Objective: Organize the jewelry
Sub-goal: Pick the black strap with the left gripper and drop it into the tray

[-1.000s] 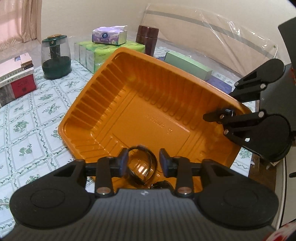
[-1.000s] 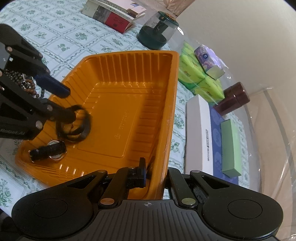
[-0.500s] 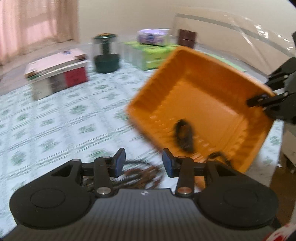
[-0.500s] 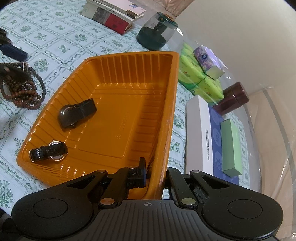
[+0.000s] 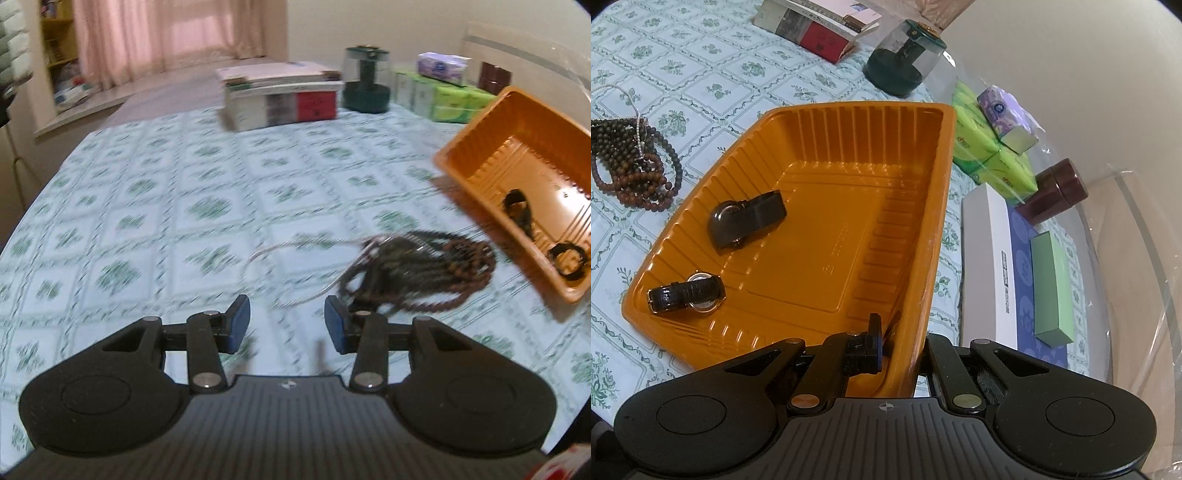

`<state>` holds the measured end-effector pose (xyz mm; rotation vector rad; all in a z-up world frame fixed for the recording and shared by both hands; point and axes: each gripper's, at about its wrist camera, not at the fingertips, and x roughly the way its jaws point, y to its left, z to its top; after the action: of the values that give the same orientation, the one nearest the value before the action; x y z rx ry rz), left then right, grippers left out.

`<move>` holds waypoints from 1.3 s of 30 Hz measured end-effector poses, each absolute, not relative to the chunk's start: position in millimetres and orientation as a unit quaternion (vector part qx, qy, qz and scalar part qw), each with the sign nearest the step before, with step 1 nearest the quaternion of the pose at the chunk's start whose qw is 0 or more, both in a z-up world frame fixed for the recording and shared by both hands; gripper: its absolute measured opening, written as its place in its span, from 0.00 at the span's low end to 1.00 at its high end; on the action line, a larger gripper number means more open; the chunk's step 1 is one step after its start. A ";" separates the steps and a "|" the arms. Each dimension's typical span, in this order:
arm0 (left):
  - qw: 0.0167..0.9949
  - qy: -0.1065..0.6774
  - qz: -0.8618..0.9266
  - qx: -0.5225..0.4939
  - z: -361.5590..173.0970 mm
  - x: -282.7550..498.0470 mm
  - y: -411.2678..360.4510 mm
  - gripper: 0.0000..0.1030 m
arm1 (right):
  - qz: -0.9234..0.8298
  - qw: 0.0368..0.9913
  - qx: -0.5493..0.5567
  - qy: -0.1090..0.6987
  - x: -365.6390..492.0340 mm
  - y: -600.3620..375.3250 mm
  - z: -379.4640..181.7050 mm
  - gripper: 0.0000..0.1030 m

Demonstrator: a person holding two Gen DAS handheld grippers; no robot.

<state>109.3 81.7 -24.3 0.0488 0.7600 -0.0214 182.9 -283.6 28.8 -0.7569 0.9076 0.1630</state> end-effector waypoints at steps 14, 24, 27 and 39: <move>0.920 0.382 -0.081 0.045 -55.5 123.9 46.9 0.39 | 0.076 0.826 -0.357 0.429 183.0 -283.0 28.3 0.05; 0.913 0.392 -0.095 0.064 -58.4 136.1 38.0 0.21 | 0.074 0.826 -0.355 0.432 183.9 -285.1 27.3 0.05; 0.910 0.399 -0.096 0.065 -56.4 130.0 38.6 0.19 | 0.074 0.826 -0.355 0.431 183.9 -285.4 27.3 0.05; 0.912 0.399 -0.096 -0.022 -32.7 98.2 67.3 0.18 | 0.075 0.826 -0.357 0.429 183.2 -282.5 28.2 0.05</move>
<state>98.2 67.3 -32.7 -0.0446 0.8226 -0.1983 183.2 -282.5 28.2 -0.7592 0.9112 0.1585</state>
